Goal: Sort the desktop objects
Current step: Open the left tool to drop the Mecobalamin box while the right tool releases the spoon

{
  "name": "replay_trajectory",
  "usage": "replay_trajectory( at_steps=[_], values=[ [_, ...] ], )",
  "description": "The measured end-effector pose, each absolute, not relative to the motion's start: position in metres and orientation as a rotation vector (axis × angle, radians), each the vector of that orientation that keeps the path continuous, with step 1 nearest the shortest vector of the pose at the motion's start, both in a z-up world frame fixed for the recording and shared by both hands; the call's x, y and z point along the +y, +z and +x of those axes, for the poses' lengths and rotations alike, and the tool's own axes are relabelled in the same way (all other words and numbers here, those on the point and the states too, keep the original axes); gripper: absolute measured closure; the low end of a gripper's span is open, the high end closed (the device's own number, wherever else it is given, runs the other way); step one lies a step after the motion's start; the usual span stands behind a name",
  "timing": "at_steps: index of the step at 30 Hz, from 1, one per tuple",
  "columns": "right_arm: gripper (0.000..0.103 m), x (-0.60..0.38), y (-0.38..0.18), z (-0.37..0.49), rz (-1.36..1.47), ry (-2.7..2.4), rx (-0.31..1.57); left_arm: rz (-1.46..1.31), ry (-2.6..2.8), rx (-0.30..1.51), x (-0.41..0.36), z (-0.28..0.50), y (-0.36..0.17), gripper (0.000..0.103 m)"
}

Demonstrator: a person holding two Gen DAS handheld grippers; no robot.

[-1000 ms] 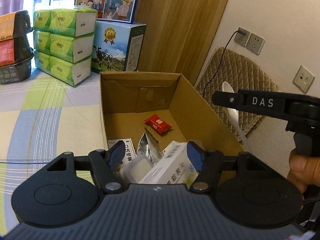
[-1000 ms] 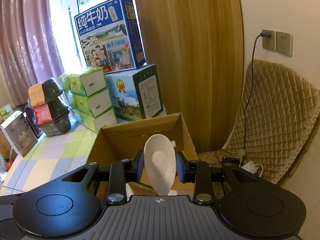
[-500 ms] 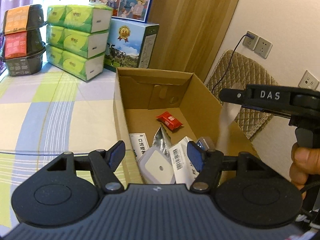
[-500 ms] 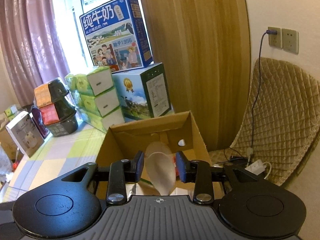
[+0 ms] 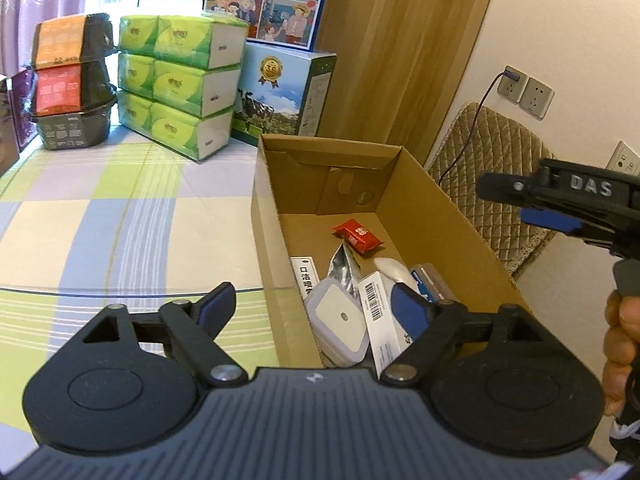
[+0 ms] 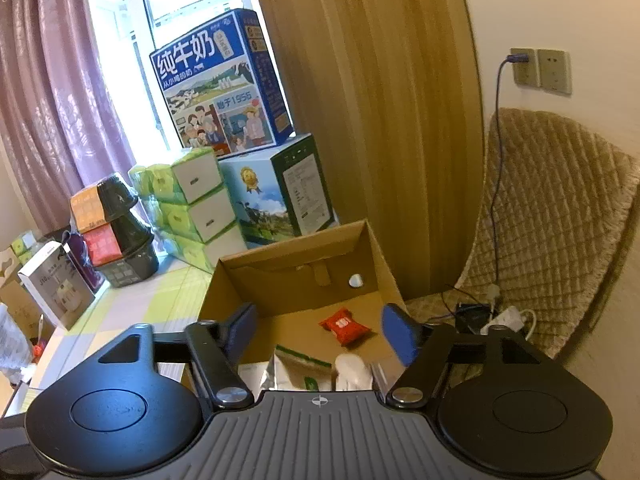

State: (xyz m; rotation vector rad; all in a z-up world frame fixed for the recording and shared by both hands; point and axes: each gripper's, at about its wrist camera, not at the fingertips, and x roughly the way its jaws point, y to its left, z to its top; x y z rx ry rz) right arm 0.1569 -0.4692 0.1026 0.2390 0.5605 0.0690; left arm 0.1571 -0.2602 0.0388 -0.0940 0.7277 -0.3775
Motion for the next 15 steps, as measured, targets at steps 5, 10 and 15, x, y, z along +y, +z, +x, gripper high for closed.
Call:
replay_trajectory(
  at_steps=[5, 10, 15],
  values=[
    [0.021, -0.469, 0.104, 0.131, 0.225, 0.059, 0.57, -0.083, -0.346, 0.72, -0.254, 0.14, 0.047, 0.002],
    [0.012, -0.467, 0.106, 0.109, 0.203, 0.054, 0.582, -0.041, -0.327, 0.703, -0.252, 0.122, 0.057, 0.002],
    [0.002, -0.463, 0.11, 0.085, 0.19, 0.065, 0.596, -0.023, -0.311, 0.692, -0.251, 0.103, 0.066, 0.001]
  ],
)
